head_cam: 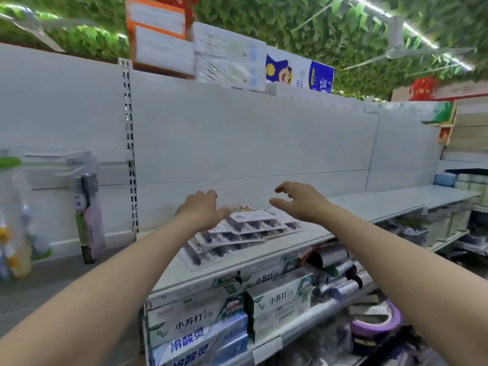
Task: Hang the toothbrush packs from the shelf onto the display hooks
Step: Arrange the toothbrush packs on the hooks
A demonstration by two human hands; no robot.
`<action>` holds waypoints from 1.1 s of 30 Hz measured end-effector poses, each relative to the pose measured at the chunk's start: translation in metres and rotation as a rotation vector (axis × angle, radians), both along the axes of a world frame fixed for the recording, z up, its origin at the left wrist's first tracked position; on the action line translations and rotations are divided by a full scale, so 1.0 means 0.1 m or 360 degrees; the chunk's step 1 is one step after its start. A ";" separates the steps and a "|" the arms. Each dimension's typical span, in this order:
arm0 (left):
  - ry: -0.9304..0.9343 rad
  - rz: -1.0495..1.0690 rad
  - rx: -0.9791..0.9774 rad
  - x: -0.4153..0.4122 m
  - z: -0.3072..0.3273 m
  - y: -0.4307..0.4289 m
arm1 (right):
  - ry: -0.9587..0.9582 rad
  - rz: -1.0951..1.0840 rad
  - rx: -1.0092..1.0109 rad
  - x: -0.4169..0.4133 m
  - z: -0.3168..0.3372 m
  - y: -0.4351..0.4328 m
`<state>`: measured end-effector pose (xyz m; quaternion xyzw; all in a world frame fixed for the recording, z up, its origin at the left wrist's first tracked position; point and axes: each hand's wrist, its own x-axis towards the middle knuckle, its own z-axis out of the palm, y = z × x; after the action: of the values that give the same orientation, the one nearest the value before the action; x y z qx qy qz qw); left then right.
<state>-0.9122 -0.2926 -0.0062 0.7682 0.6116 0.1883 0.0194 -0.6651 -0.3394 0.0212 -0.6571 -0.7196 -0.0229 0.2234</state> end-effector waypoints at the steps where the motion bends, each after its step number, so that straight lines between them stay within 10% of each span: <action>1: 0.0023 0.0035 -0.0038 0.05 -0.03 0.11 | 0.0044 0.0016 -0.0040 0.08 -0.03 0.12; 21: -0.0188 0.0985 -0.0261 0.42 -0.51 0.40 | -0.0023 0.0449 -0.0689 0.49 -0.47 1.60; 33: -0.0589 0.1205 -0.0154 0.58 -0.43 0.36 | 0.0682 0.0462 -0.0832 0.56 -0.56 1.78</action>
<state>-0.8544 -0.2568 -0.0495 0.4408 0.8450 0.2878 0.0945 -0.6094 -0.1616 -0.0343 -0.5730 -0.7237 0.3318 0.1946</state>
